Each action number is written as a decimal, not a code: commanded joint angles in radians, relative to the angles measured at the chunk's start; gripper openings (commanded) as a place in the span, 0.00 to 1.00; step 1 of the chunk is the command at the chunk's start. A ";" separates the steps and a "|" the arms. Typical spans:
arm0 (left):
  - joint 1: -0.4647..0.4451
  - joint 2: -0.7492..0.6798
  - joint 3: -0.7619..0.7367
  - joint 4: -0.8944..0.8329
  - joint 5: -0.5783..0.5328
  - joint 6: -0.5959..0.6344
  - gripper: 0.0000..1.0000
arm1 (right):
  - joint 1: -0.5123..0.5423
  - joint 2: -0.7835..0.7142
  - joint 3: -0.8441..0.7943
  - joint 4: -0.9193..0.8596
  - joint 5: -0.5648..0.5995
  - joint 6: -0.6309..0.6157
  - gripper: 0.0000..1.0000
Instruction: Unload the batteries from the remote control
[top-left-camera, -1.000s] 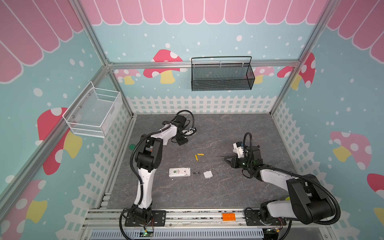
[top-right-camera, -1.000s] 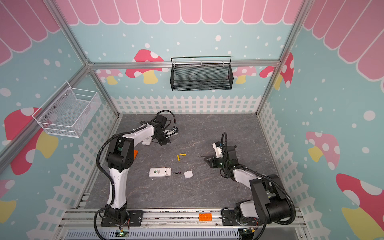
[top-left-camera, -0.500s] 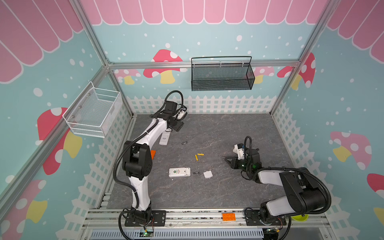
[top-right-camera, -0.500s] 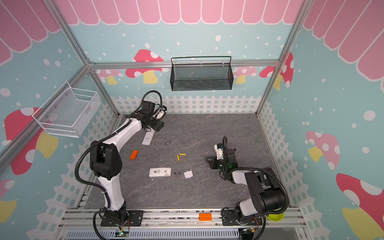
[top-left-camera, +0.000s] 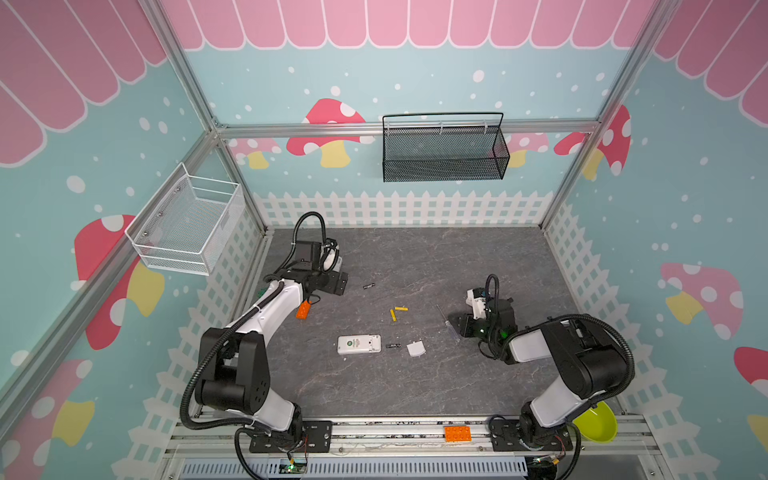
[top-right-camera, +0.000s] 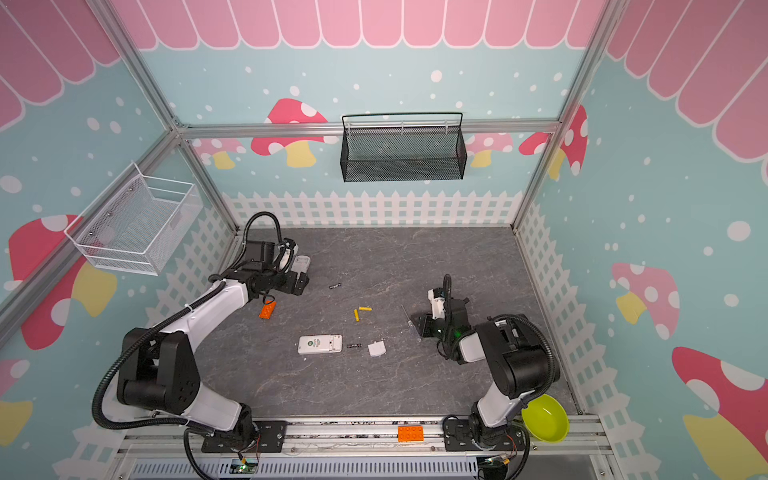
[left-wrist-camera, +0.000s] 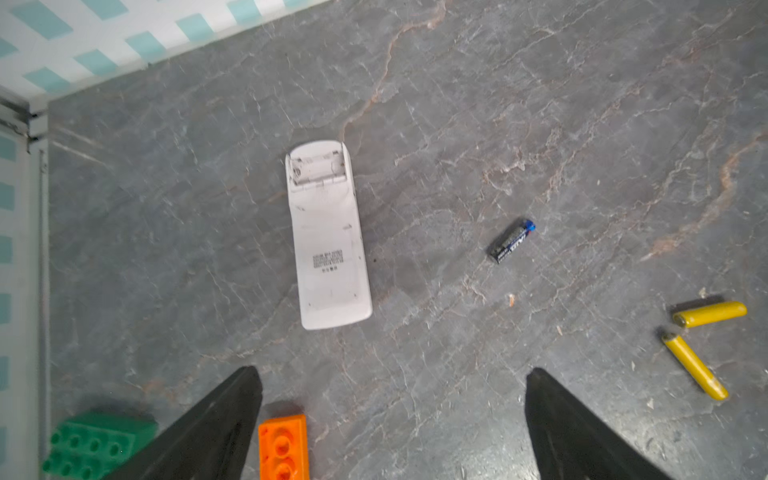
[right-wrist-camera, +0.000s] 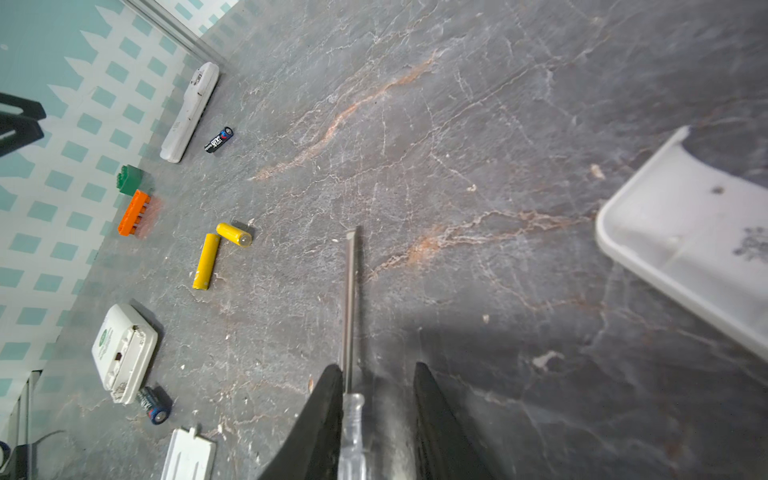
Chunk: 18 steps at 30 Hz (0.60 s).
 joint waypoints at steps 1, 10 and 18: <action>0.010 -0.078 -0.124 0.178 0.067 -0.082 1.00 | -0.006 0.014 0.033 0.022 0.020 -0.038 0.35; 0.013 -0.113 -0.337 0.449 0.033 -0.108 1.00 | -0.021 -0.251 0.165 -0.277 0.220 -0.270 0.72; 0.013 -0.103 -0.488 0.783 0.002 -0.087 1.00 | -0.127 -0.502 0.128 -0.348 0.485 -0.531 0.98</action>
